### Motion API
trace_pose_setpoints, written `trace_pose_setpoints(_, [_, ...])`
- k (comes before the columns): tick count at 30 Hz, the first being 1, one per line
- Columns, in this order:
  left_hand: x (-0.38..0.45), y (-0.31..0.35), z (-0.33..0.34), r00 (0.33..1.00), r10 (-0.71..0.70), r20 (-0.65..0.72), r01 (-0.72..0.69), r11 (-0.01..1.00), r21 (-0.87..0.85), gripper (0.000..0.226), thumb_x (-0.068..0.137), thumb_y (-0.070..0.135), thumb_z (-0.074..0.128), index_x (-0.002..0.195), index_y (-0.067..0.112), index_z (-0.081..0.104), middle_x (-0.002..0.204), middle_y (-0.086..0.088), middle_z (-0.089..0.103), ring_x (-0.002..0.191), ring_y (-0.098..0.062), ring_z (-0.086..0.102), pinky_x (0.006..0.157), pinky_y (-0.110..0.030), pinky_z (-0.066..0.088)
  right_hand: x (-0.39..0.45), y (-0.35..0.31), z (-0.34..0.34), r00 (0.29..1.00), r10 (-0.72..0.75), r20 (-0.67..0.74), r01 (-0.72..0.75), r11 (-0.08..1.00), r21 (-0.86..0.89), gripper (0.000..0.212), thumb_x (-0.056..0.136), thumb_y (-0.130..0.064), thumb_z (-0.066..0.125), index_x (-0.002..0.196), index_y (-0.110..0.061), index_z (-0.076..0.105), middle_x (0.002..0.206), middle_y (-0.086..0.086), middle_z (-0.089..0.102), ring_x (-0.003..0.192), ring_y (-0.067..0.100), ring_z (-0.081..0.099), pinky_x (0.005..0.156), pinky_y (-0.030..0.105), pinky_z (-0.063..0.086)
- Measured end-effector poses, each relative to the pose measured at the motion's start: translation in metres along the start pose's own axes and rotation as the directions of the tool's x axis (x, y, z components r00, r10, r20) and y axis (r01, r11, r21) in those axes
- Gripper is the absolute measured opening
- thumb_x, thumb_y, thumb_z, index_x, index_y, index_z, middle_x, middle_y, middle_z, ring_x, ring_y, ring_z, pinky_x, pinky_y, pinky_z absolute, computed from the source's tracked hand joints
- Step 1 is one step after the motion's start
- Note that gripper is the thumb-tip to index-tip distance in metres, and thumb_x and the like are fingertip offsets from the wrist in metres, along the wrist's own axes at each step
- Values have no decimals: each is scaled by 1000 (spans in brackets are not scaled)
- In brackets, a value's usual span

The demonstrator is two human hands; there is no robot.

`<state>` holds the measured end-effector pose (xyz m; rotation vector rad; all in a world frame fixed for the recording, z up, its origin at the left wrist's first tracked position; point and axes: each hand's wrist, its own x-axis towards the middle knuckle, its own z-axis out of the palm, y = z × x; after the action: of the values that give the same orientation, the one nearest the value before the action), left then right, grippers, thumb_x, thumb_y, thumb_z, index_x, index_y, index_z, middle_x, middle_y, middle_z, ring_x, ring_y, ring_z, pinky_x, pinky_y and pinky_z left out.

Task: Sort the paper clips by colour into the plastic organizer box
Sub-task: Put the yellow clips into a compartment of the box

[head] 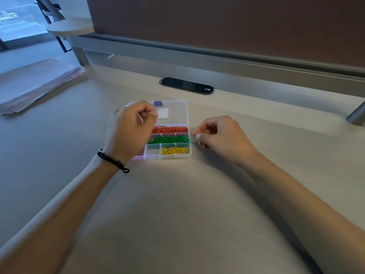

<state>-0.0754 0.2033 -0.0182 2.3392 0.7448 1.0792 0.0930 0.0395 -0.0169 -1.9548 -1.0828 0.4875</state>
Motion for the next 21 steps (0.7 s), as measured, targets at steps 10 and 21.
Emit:
trace_pose_setpoints(10, [12, -53, -45, 852, -506, 136, 446, 836, 319, 34, 76, 42, 44, 79, 19, 69, 72, -5, 68, 74, -29, 64, 69, -39, 54, 28, -11, 26, 999, 20, 27, -14, 976, -220, 22, 76, -29, 84, 82, -21, 64, 80, -9, 64, 74, 10, 59, 65, 28, 49])
trace_pose_setpoints(21, [7, -24, -48, 688, -448, 571, 652, 727, -216, 78, 85, 17, 74, 150, 26, 31, 109, -6, 70, 76, -27, 72, 63, -43, 62, 116, -26, 6, 996, -78, 50, 92, 902, -421, 53, 97, -30, 58, 147, -19, 46, 146, 4, 52, 131, 25, 49, 104, 35, 40])
